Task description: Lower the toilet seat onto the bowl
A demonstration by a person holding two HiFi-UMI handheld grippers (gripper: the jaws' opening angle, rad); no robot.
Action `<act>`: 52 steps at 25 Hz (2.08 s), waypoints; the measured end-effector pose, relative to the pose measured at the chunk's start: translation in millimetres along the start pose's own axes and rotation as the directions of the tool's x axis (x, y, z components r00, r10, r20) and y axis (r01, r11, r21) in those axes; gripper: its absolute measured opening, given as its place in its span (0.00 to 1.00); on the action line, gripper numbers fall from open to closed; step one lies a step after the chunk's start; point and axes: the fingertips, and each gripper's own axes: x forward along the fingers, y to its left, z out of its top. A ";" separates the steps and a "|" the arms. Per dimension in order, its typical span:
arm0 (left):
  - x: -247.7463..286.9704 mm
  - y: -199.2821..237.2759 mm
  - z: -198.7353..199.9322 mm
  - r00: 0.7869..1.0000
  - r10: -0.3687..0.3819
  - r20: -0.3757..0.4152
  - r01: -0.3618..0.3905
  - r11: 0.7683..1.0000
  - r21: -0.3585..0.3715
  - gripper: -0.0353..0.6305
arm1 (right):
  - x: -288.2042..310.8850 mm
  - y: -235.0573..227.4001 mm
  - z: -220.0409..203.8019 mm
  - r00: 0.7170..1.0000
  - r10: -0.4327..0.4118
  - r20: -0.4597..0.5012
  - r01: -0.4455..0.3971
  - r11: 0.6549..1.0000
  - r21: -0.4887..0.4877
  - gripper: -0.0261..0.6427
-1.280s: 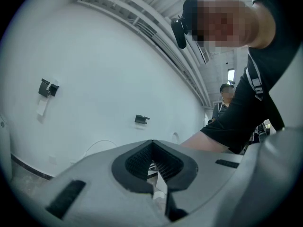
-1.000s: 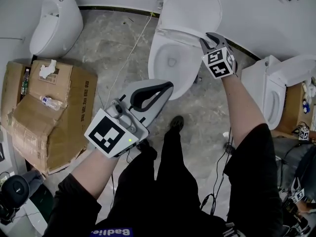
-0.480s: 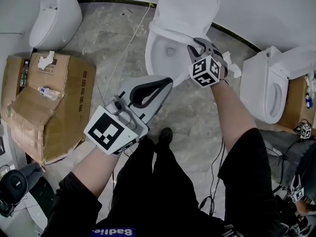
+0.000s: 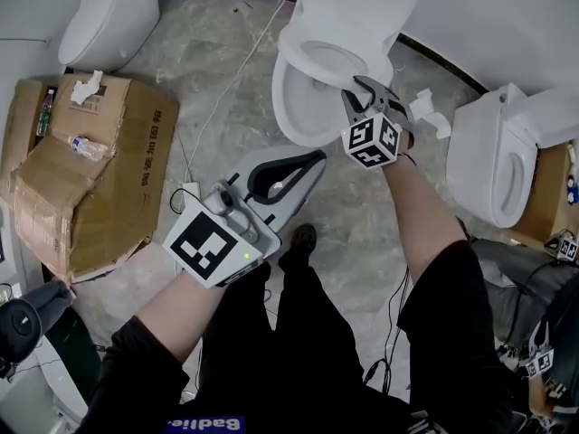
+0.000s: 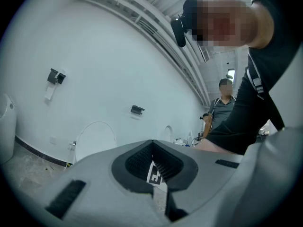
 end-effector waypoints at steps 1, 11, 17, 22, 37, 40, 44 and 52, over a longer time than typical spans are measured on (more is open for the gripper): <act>-2.4 -0.6 -3.5 1.000 -0.007 -0.003 0.007 1.000 -0.001 0.08 | 0.1 6.0 -2.0 1.000 -0.002 -0.006 0.002 1.000 -0.003 0.23; -25.3 0.1 -41.1 0.999 -0.046 0.002 0.046 0.999 -0.002 0.07 | 3.6 64.6 -24.5 0.999 -0.002 -0.045 0.002 1.000 -0.016 0.24; -29.9 -1.1 -63.0 0.998 -0.059 -0.012 0.059 0.998 0.005 0.07 | 10.4 102.8 -44.7 0.997 0.035 -0.070 -0.037 0.999 -0.033 0.25; -36.2 4.9 -82.6 0.998 -0.056 -0.028 0.056 0.998 0.012 0.07 | 22.3 140.2 -63.7 0.993 0.070 -0.099 -0.077 0.995 -0.068 0.25; -50.7 29.0 -130.5 0.999 -0.026 -0.036 0.026 1.000 0.014 0.08 | 59.9 210.8 -111.8 0.981 0.119 -0.155 -0.142 0.979 -0.146 0.28; -51.8 33.3 -138.3 0.999 -0.016 -0.041 0.016 1.000 0.009 0.08 | 66.0 217.9 -119.2 0.979 0.126 -0.162 -0.153 0.974 -0.166 0.28; -55.6 41.8 -149.8 0.999 0.005 -0.045 -0.006 1.000 -0.016 0.08 | 74.7 228.3 -126.7 0.972 0.149 -0.180 -0.180 0.968 -0.174 0.29; -56.8 53.4 -163.8 0.997 0.031 -0.064 -0.032 0.999 -0.022 0.08 | 86.1 246.2 -140.9 0.955 0.214 -0.205 -0.249 0.954 -0.166 0.29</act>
